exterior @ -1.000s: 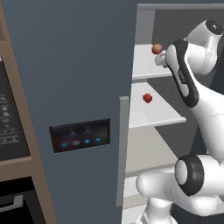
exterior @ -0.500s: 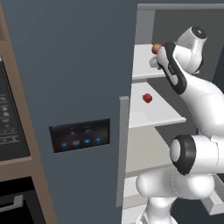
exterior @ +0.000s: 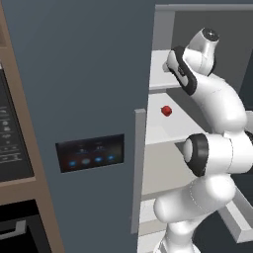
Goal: Place the kiwi in the correct fridge rack based on whether it is a fruit or vegetable. Finally, close the fridge door.
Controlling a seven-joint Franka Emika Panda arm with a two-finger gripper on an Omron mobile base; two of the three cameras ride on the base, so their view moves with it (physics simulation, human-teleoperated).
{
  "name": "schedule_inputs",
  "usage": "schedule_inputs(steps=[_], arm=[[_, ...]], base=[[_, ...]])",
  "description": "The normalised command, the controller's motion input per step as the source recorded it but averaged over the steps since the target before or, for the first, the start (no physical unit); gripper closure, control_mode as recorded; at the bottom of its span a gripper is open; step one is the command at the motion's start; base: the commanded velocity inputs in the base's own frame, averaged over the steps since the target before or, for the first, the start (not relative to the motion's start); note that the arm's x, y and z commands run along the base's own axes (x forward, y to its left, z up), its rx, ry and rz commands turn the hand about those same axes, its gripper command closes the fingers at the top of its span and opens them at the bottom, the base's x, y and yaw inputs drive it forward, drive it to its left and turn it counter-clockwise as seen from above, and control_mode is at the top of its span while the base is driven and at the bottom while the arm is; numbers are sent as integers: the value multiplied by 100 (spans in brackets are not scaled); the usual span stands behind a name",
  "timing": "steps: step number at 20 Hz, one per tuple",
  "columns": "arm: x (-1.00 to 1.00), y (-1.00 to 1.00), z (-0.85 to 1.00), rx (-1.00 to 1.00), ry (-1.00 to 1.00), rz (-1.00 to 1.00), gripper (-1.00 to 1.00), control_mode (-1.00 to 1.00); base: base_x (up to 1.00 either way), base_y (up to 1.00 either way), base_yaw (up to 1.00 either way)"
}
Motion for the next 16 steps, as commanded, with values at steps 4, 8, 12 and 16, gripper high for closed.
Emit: schedule_inputs(steps=[4,8,12,16], arm=[[9,2,-3,-5,0,5,-100,-100],[-26,0,1,-4,1,3,-100,-100],[-59,7,0,-8,0,0,-100,-100],[-100,39,0,-12,0,0,-100,-100]], base=[[0,0,0],[0,0,0],[0,0,0],[0,0,0]])
